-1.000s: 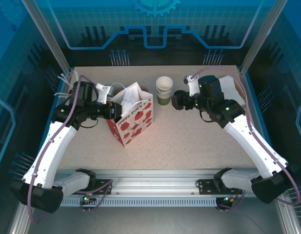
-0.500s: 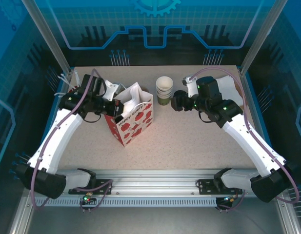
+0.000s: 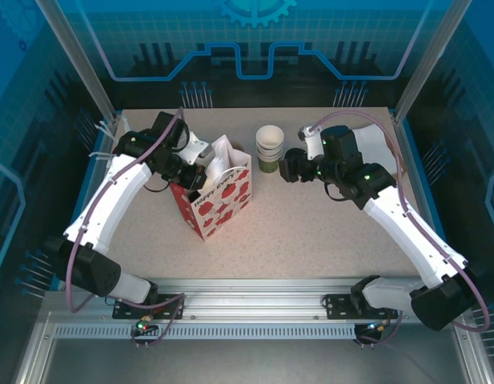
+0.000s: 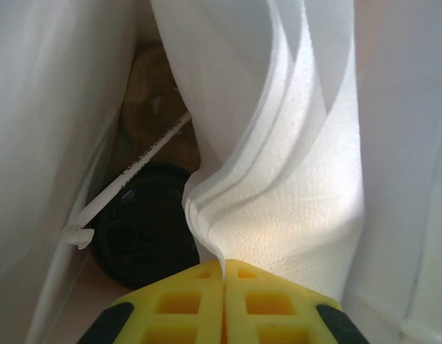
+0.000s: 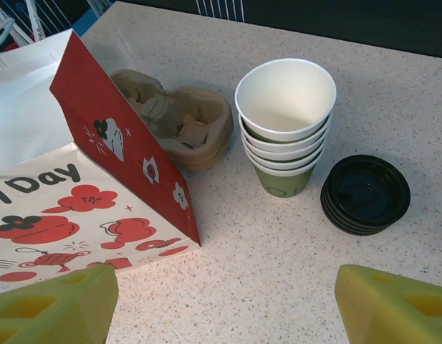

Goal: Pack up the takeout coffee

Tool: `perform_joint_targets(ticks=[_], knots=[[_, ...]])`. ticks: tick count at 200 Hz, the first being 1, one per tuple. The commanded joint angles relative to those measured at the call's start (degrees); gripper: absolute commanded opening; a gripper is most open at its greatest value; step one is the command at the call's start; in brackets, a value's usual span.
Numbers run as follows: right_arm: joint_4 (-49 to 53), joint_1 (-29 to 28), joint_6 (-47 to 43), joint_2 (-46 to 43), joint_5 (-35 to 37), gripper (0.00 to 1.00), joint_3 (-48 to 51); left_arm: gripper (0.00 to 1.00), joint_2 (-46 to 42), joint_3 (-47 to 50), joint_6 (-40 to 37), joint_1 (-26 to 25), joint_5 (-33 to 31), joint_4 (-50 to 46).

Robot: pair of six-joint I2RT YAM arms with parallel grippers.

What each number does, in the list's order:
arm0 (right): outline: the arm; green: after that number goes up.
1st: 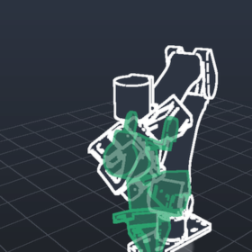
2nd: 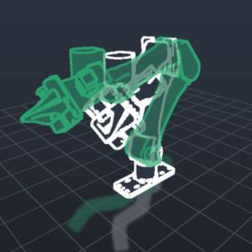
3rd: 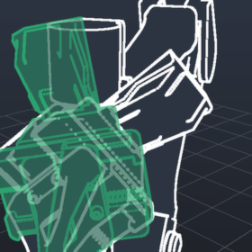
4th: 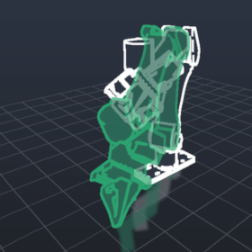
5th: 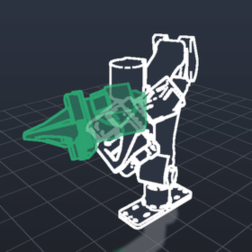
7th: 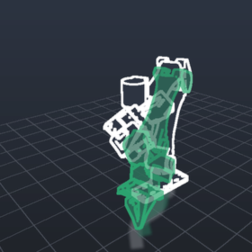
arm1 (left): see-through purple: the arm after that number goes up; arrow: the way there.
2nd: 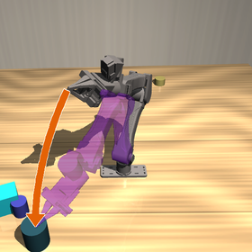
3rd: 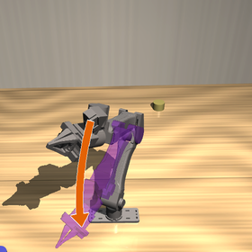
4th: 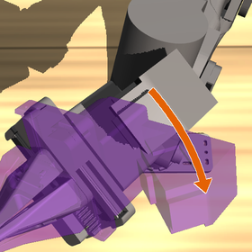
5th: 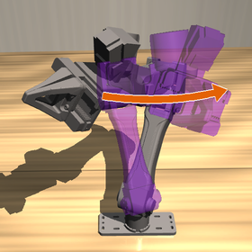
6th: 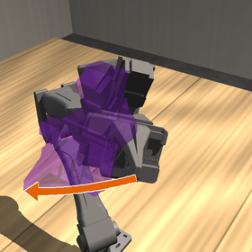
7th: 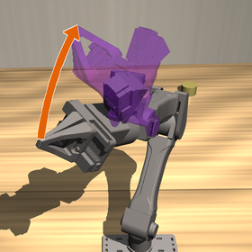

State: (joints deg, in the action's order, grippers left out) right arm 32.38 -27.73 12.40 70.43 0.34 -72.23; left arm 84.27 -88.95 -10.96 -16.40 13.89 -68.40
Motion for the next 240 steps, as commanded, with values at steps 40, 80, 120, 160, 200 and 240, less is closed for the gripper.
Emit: perform_joint_targets(ticks=[40,80,120,160,200,240], knots=[[-0.72,0.12,0.96,0.42,-1.49,0.81,0.6,0.26,0.26,-6.42,-2.76,-0.82,-6.67,-5.03],[-0.13,0.13,0.8,0.08,-1.39,0.81,0.21,0.46,-4.22,-7.18,-1.06,-0.74,-7.11,-1.48],[0.23,0.17,0.56,-0.92,-0.87,0.81,-0.28,0.6,-10.05,-6.44,0.96,-0.64,-7.19,2.81],[0.01,0.04,0.74,-0.41,-1.25,0.81,-0.37,0.69,-12.42,-4.45,4.45,-0.72,-2.93,9.0],[0.14,-0.14,0.62,-0.23,-1.22,0.81,-0.55,0.66,-4.23,-9.23,6.22,-1.21,-2.06,6.53],[0.14,-0.14,0.43,-0.3,-0.83,0.81,-0.37,0.6,2.58,-12.74,5.31,-2.89,-1.06,4.54]])
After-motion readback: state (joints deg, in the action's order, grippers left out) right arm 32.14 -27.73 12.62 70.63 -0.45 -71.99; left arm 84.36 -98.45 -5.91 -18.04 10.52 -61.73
